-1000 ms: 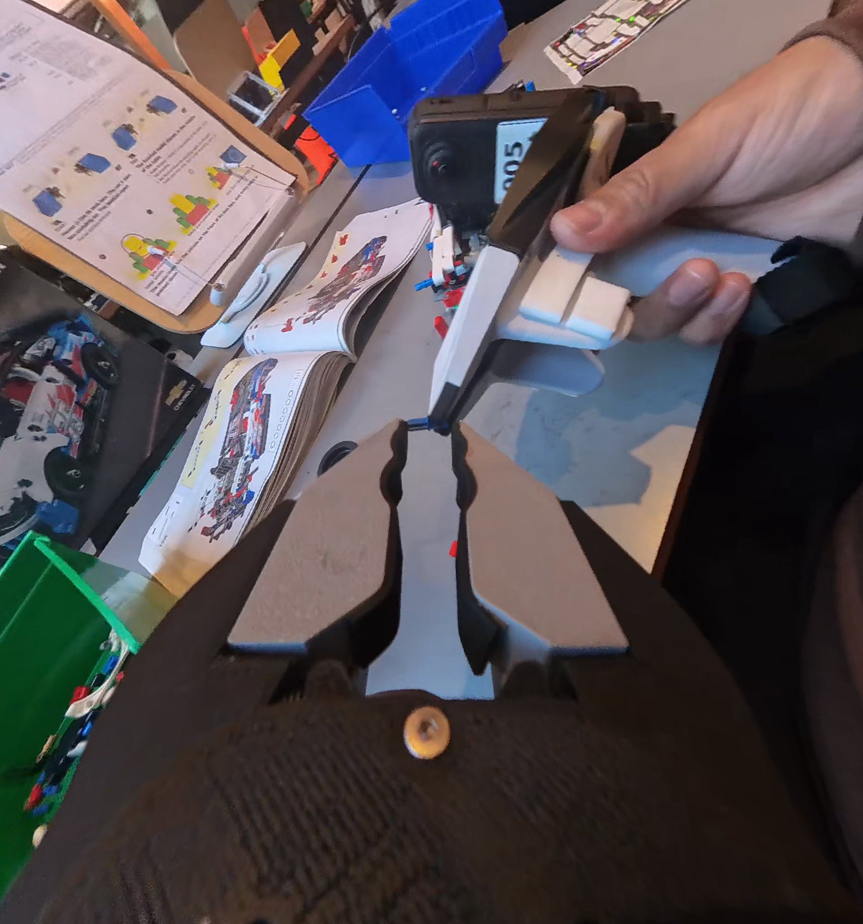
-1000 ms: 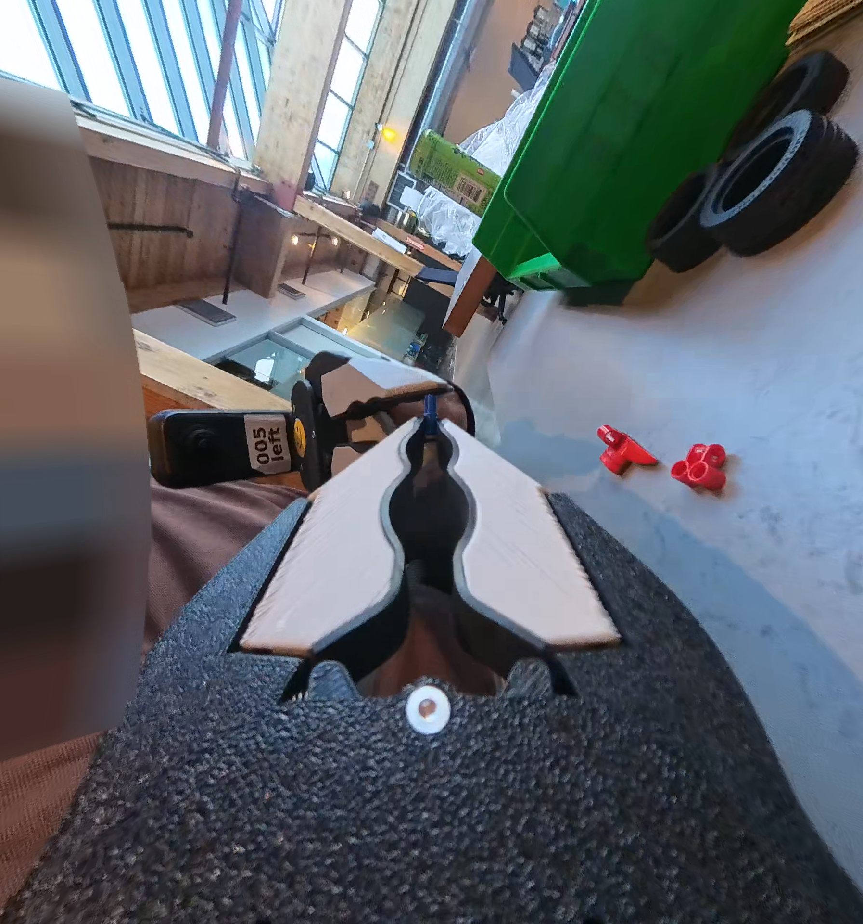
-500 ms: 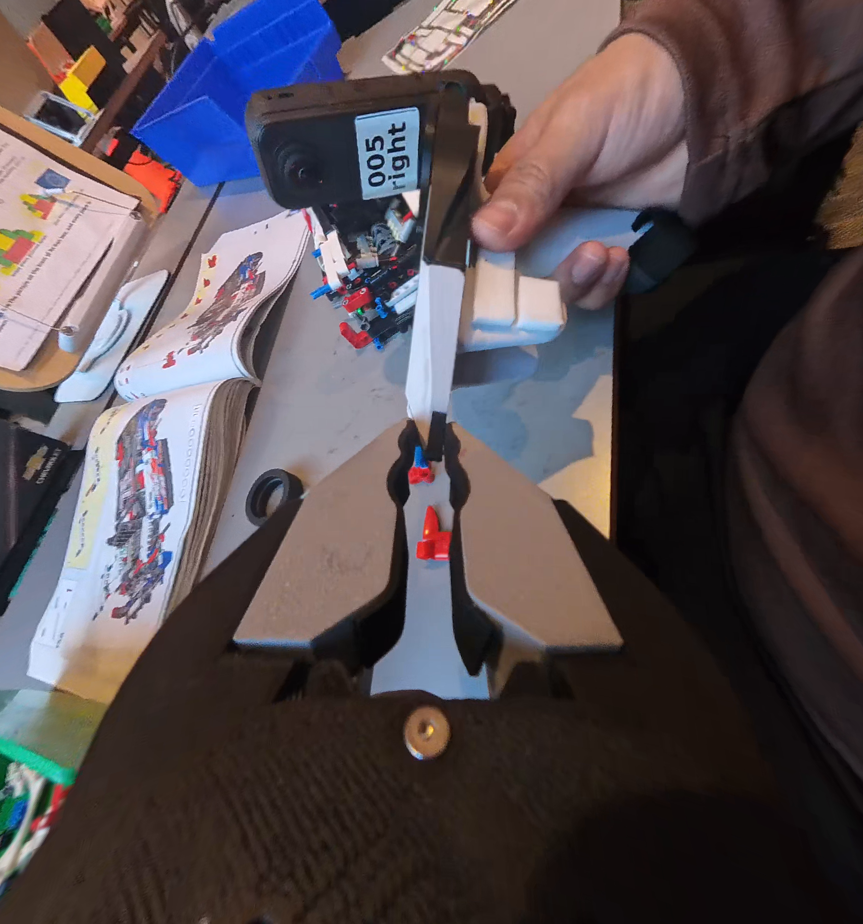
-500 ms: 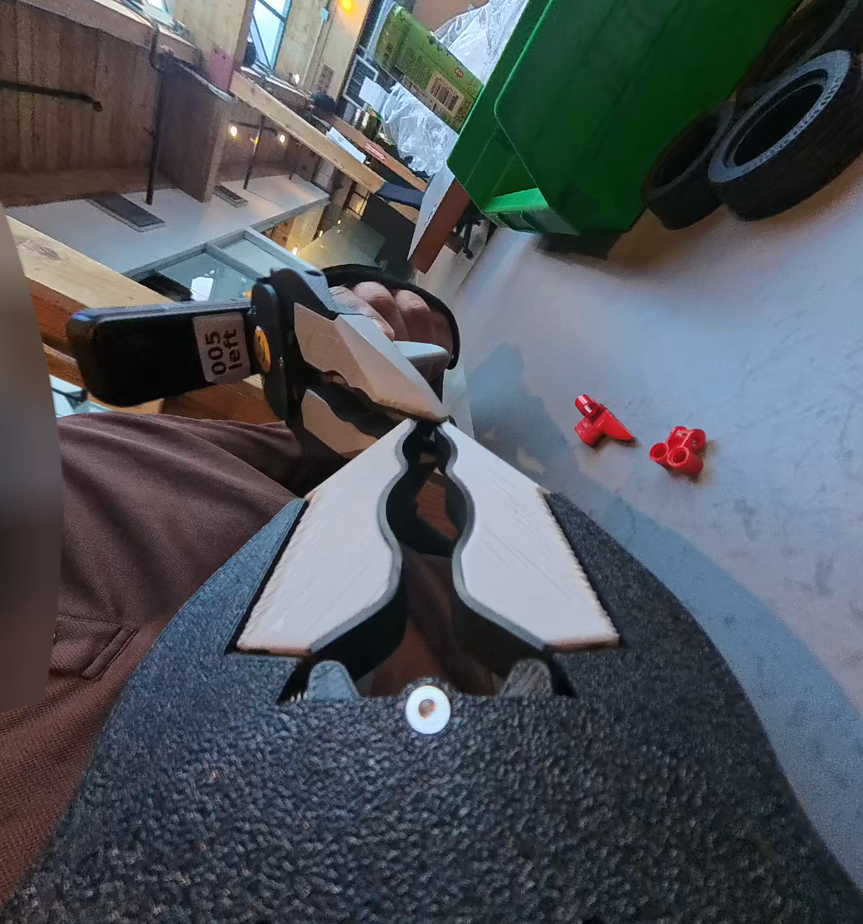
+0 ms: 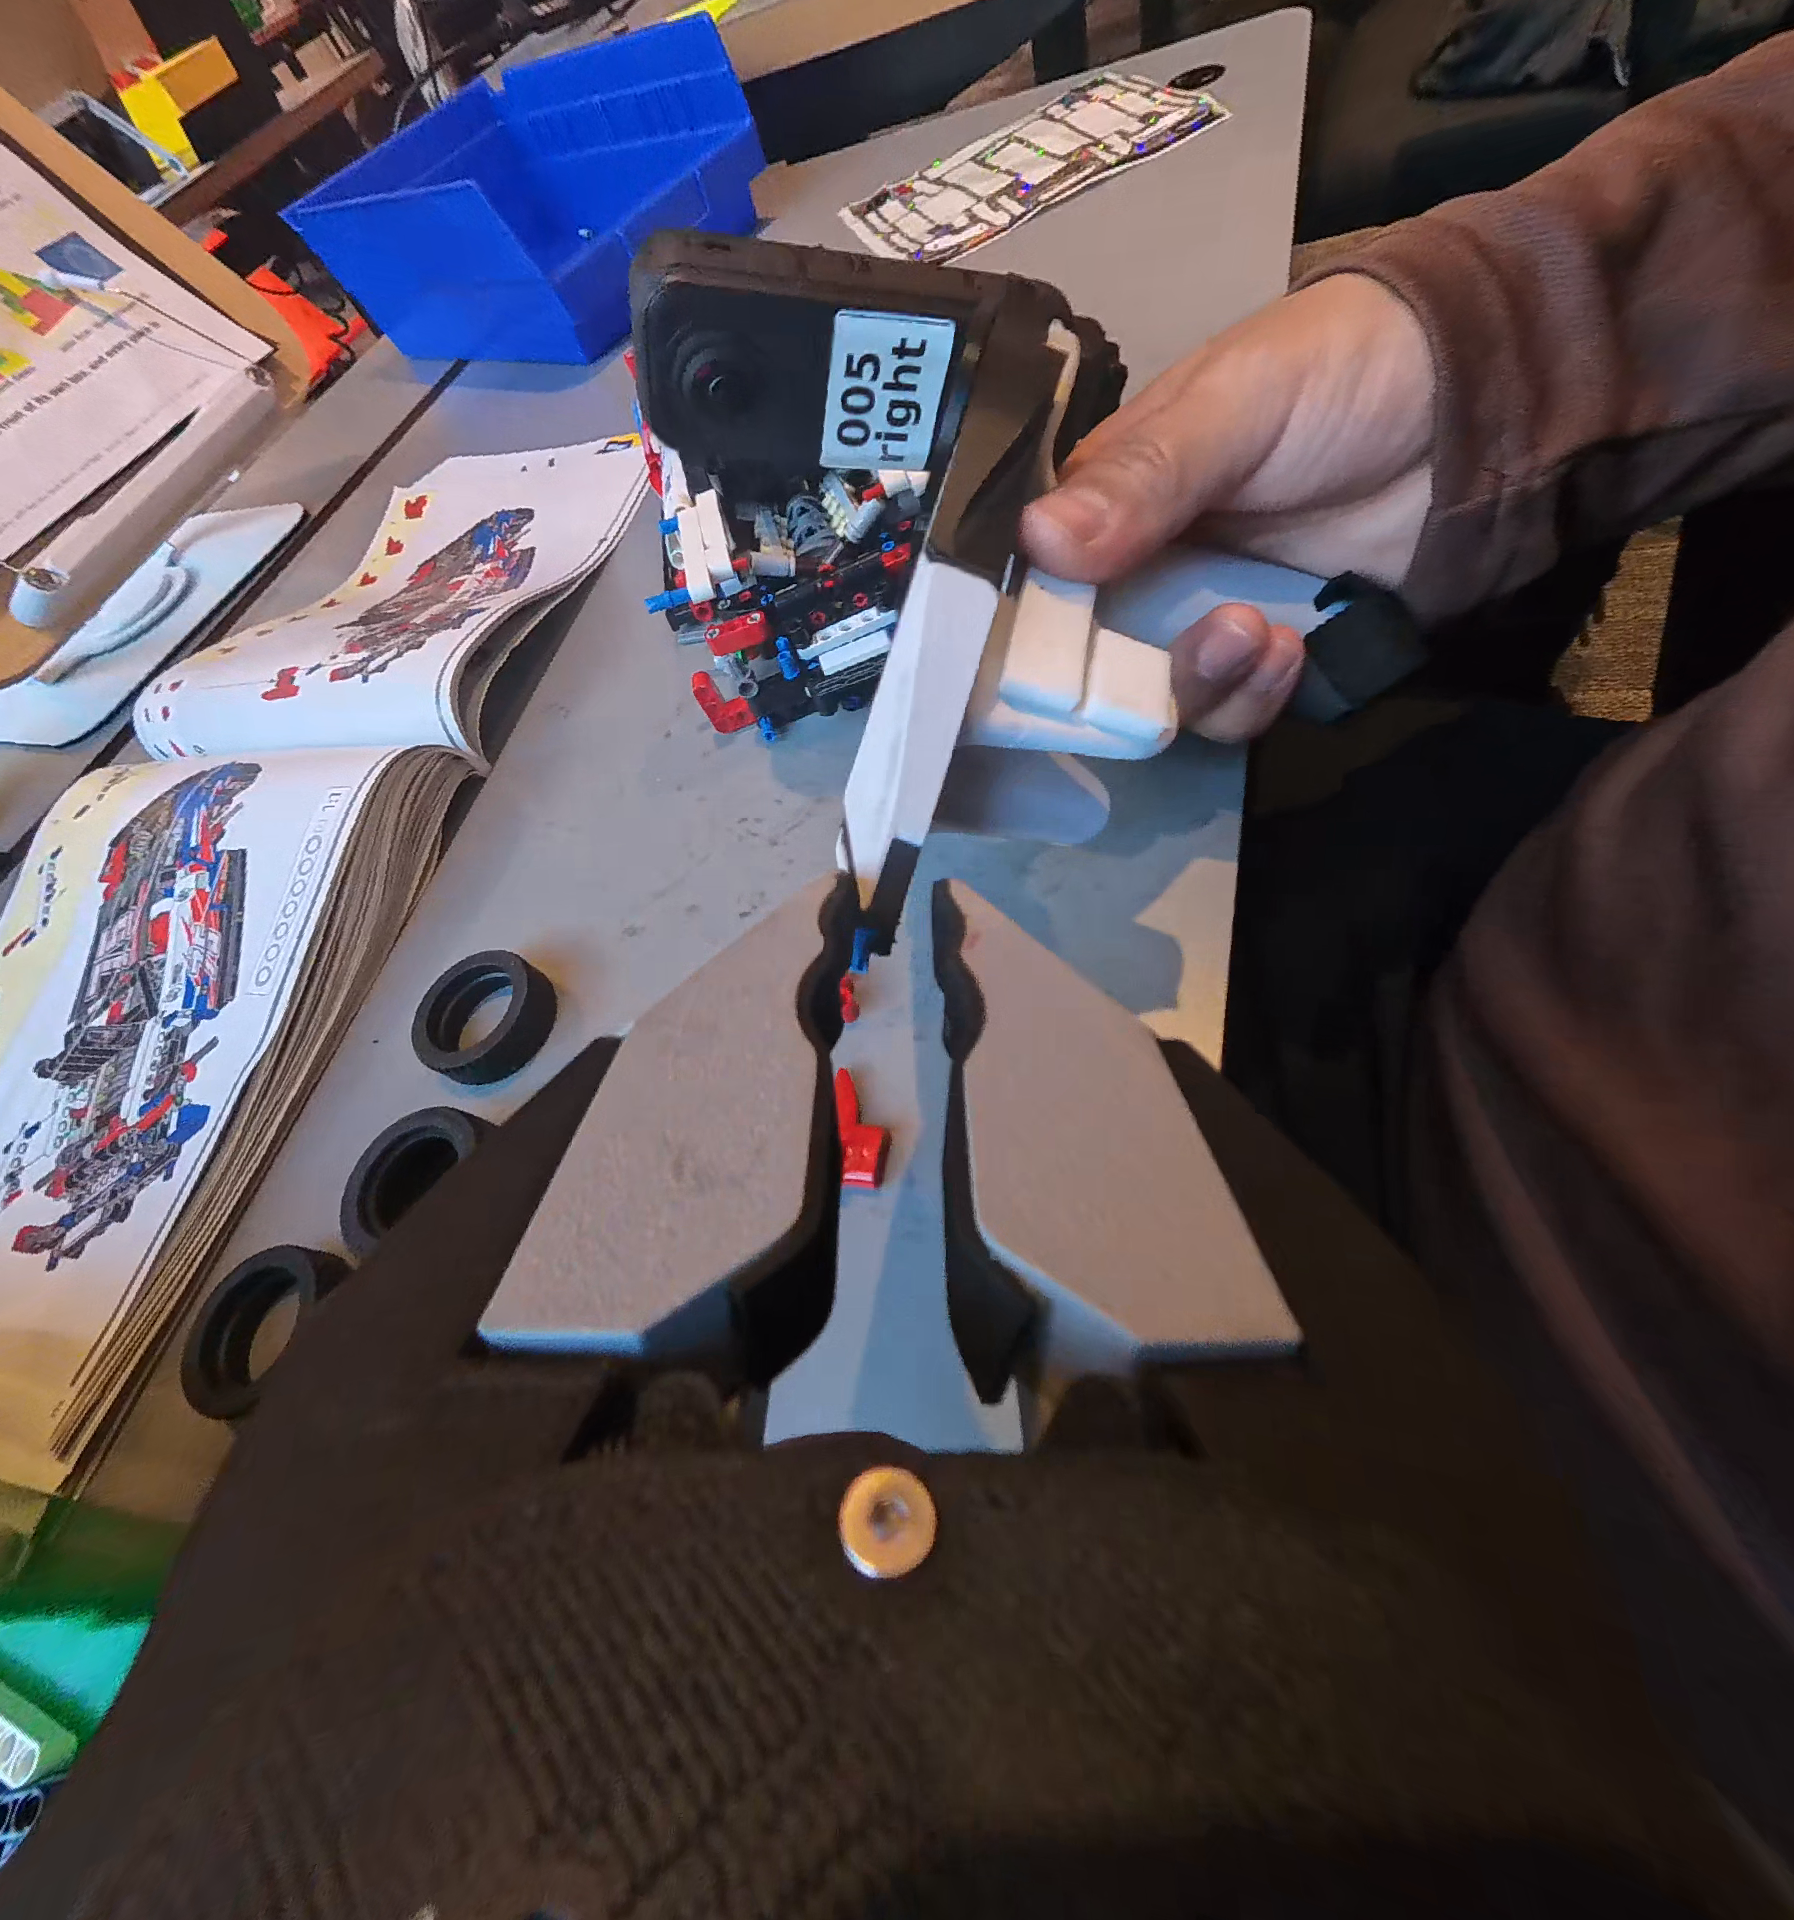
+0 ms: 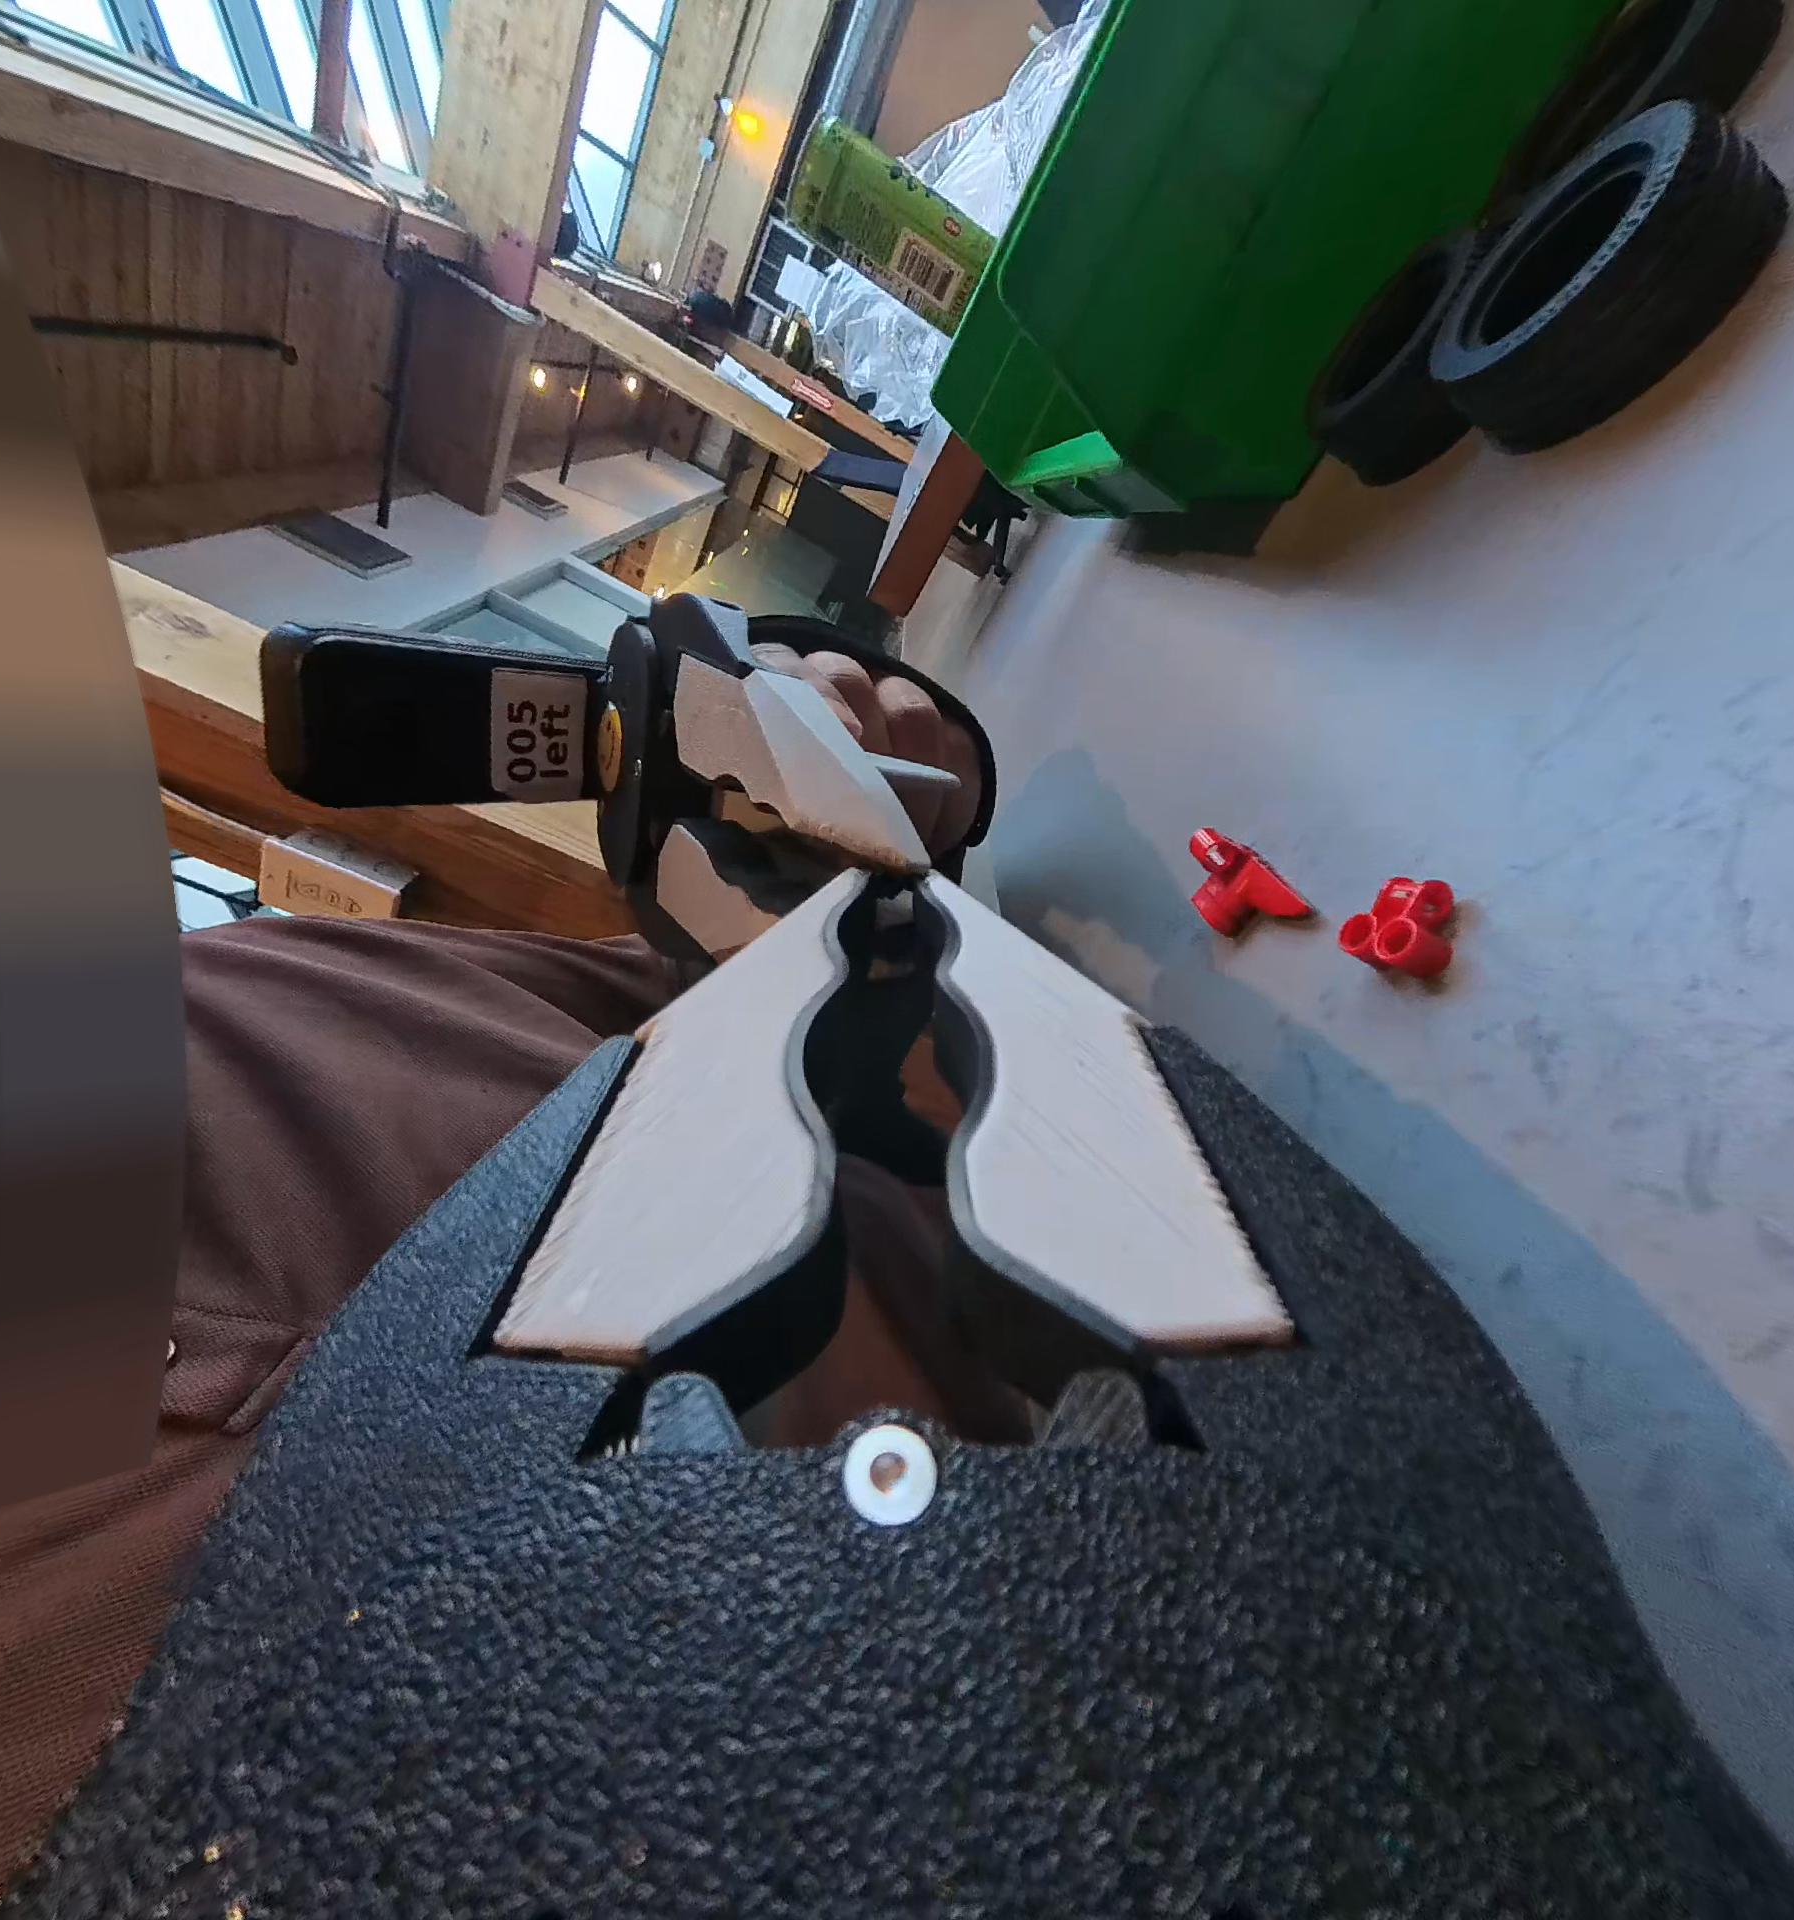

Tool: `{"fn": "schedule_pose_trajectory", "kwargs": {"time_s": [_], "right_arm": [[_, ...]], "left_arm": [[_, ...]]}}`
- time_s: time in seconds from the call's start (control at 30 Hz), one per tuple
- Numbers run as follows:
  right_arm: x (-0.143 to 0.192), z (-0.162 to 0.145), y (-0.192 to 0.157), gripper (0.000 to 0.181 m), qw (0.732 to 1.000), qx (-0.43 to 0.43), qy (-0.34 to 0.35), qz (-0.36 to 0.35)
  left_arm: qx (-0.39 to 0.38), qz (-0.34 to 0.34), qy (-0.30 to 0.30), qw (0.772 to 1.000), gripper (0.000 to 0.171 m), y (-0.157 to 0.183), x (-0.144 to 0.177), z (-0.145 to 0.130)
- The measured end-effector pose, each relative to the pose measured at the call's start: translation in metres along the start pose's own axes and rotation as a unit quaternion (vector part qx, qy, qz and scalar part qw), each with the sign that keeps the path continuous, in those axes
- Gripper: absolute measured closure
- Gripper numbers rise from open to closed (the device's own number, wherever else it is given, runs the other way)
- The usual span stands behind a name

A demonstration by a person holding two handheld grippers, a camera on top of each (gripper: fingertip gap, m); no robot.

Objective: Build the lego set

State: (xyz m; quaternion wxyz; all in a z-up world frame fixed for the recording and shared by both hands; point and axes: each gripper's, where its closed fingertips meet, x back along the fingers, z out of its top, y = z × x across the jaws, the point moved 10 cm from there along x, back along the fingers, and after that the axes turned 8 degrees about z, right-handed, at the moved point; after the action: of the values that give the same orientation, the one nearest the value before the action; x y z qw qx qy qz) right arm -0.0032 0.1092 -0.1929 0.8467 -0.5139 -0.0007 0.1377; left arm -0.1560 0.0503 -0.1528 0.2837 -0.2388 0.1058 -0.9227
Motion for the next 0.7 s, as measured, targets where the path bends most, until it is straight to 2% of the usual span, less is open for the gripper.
{"fn": "schedule_pose_trajectory", "kwargs": {"time_s": [0.27,0.7], "right_arm": [[0.000,0.000,-0.004,0.176,1.000,0.012,-0.010,0.003],[-0.003,-0.001,-0.006,0.176,0.998,0.041,-0.035,-0.020]], "left_arm": [[-0.029,0.000,-0.031,0.999,0.156,-0.002,0.011,-0.004],[-0.042,0.005,-0.037,0.998,0.167,0.002,0.007,-0.003]]}}
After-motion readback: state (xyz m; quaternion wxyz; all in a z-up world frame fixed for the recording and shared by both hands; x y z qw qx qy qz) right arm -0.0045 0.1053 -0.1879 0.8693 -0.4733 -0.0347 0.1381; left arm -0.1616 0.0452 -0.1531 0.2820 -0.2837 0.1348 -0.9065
